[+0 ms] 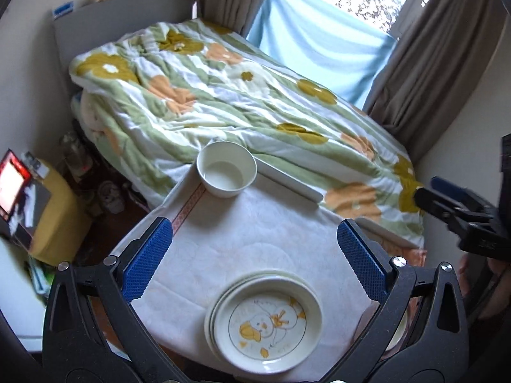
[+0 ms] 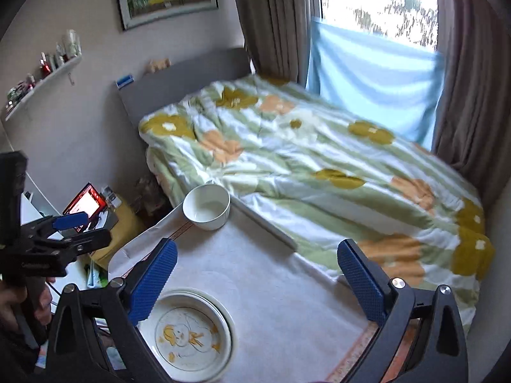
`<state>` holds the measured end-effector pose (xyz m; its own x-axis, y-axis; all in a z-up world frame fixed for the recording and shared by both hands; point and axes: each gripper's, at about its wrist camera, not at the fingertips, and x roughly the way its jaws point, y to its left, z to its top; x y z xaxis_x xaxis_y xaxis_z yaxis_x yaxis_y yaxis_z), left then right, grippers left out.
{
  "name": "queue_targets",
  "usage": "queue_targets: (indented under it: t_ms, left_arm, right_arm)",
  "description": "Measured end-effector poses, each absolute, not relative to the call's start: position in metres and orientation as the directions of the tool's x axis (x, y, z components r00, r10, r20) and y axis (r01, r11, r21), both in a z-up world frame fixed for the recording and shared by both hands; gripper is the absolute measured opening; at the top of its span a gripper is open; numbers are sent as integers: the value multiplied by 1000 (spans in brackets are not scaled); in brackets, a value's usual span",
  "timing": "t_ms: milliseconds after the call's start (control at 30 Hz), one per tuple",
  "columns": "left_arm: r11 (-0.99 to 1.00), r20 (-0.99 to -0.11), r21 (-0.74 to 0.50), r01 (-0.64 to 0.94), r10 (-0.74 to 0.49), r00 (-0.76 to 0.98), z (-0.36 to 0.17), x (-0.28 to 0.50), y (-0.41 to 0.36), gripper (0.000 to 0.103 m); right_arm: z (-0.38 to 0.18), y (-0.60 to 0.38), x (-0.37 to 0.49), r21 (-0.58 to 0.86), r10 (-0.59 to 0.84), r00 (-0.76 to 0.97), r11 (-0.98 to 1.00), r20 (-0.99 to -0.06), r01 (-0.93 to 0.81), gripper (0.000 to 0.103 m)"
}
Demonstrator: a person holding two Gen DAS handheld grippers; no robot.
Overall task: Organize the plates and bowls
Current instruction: 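Grasp the white bowl rim with the left gripper while the right gripper grasps its opposite rim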
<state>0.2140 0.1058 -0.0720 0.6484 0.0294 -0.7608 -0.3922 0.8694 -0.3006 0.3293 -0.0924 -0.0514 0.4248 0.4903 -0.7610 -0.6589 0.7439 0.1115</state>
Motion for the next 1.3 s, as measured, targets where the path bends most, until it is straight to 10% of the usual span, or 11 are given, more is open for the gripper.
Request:
queue_targets:
  t_ms: [233,400,767,1000,1300]
  left_arm:
    - [819,-796,-349,-455,-2,606,-137,264,166,97]
    - [798,-839,-370,-476,-67,539,-194,306,193,76]
    - [787,-872,-386,-481,-140,469,-271,364,221,49]
    - [783,-878,-394,-481,-167,448,-288,374,231,21]
    - [801,-874,-379,-462,-146,464,-287,373,230,19]
  right_arm:
    - [-117,-15,385,112,410,349,767,-843,-632,100]
    - [-171,25,422,222,436,232,765,-869,-605,97]
    - [-263,75,455,357,448,21,738,-894,-573,38]
    - [-274,88,464,358,439,1,734,-899,-577,26]
    - [-276,89,465,365,457,17,731,-889,-577,14]
